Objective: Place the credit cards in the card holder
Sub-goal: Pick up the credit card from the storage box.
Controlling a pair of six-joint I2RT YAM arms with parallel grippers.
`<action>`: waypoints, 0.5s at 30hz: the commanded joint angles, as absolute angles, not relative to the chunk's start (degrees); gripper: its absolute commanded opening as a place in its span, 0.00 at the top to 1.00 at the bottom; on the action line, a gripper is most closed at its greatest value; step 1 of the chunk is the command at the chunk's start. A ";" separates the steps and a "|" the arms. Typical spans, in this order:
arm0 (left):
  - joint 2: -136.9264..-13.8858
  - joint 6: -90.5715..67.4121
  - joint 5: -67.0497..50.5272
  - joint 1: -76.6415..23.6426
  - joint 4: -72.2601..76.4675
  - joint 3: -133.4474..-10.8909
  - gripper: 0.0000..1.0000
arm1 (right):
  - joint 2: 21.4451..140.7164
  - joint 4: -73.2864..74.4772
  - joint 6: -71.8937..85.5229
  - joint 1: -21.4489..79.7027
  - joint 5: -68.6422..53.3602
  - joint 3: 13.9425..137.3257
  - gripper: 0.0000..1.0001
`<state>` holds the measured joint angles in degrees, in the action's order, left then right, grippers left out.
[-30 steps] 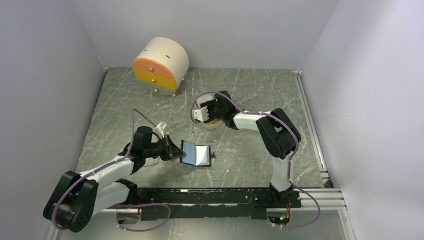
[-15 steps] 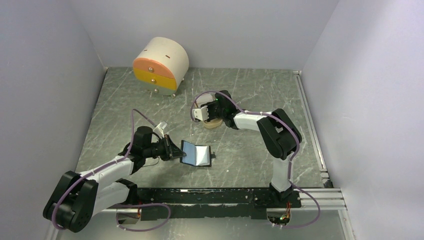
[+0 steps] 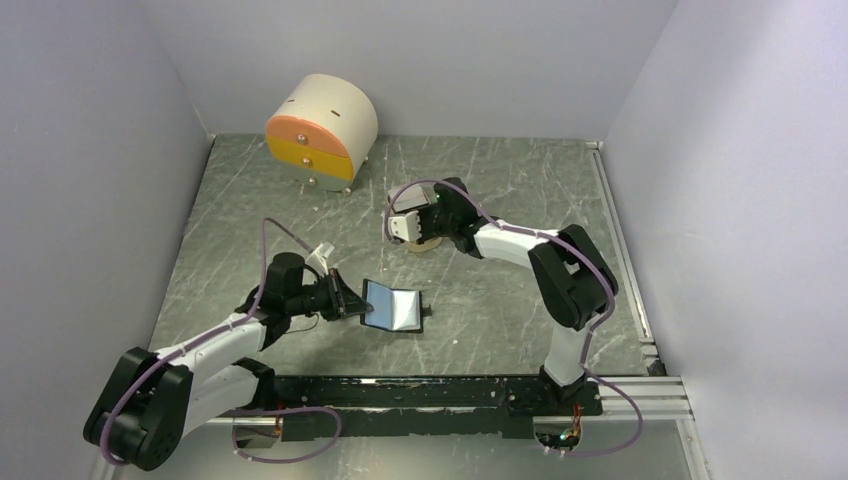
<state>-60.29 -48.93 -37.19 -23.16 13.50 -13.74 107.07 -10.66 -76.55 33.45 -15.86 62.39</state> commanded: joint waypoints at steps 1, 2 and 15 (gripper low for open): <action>-58.81 -49.30 -36.27 -23.77 14.34 -13.75 0.91 | 100.98 -6.67 -74.81 33.97 -17.61 60.91 1.00; -58.87 -49.45 -35.64 -23.88 14.41 -13.65 0.91 | 99.81 -6.03 -73.90 34.12 -17.66 60.34 1.00; -61.20 -55.62 -31.07 -24.09 21.49 -11.57 0.91 | 83.00 -4.14 -15.17 38.03 -6.27 59.26 1.00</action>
